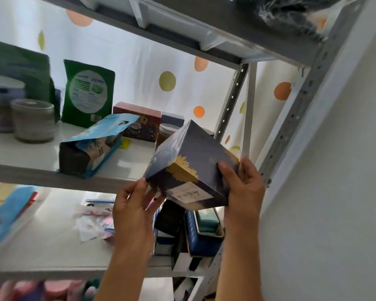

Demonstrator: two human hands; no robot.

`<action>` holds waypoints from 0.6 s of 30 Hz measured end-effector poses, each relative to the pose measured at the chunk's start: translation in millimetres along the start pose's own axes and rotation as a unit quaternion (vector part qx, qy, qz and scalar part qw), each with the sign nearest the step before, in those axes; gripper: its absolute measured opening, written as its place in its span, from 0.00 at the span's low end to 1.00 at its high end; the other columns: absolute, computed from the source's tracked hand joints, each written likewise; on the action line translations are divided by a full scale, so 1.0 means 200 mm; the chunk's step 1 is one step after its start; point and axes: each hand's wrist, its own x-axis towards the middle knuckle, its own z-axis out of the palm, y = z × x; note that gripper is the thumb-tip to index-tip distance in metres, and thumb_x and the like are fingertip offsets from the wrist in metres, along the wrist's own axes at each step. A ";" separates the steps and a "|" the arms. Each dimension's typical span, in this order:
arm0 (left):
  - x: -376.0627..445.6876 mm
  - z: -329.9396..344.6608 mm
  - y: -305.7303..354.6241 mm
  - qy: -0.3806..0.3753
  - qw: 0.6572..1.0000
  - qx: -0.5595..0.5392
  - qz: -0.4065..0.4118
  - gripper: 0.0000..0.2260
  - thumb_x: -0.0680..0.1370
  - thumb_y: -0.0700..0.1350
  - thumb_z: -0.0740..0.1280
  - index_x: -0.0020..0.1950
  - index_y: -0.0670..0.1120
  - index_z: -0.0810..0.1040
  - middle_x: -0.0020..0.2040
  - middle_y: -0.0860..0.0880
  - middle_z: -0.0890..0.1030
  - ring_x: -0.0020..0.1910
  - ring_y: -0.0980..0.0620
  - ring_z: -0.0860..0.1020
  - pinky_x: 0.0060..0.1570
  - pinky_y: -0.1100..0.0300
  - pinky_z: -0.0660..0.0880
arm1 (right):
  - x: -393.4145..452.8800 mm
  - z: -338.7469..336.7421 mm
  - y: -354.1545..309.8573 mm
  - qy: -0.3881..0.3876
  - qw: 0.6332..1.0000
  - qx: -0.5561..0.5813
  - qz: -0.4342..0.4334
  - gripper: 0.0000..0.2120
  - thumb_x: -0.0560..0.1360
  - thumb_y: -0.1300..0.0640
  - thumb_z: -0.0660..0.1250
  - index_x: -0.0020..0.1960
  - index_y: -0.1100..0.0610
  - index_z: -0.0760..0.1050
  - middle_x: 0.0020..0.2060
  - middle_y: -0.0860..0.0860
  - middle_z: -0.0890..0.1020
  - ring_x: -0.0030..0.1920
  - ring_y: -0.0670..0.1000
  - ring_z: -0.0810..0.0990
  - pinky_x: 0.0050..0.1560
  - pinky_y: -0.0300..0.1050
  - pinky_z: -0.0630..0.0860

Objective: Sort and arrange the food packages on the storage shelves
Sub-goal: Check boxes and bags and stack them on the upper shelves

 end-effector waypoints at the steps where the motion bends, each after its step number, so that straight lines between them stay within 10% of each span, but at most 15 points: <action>1: -0.05 -0.01 0.00 0.001 1.000 0.013 0.001 0.06 0.81 0.41 0.64 0.44 0.47 0.74 0.41 0.49 0.84 0.44 0.49 0.83 0.38 0.57 0.83 | -0.05 -0.04 -0.01 0.010 1.000 0.006 0.008 0.50 0.58 0.41 0.84 0.71 0.63 0.71 0.69 0.58 0.77 0.69 0.59 0.76 0.66 0.67 0.74; 12: -0.44 -0.26 -0.09 0.010 0.981 0.195 0.007 0.03 0.81 0.43 0.64 0.48 0.47 0.76 0.53 0.42 0.84 0.56 0.42 0.83 0.56 0.49 0.78 | -0.47 -0.45 0.15 0.047 0.976 0.124 0.173 0.35 0.65 0.60 0.73 0.72 0.55 0.72 0.60 0.50 0.83 0.60 0.51 0.82 0.53 0.46 0.83; 18: -0.51 -0.42 -0.03 0.048 0.961 0.272 0.018 0.02 0.79 0.42 0.68 0.51 0.48 0.78 0.50 0.51 0.84 0.50 0.55 0.84 0.58 0.49 0.79 | -0.64 -0.51 0.30 0.021 0.964 0.106 0.244 0.33 0.64 0.68 0.70 0.68 0.54 0.74 0.52 0.41 0.86 0.57 0.42 0.83 0.52 0.39 0.80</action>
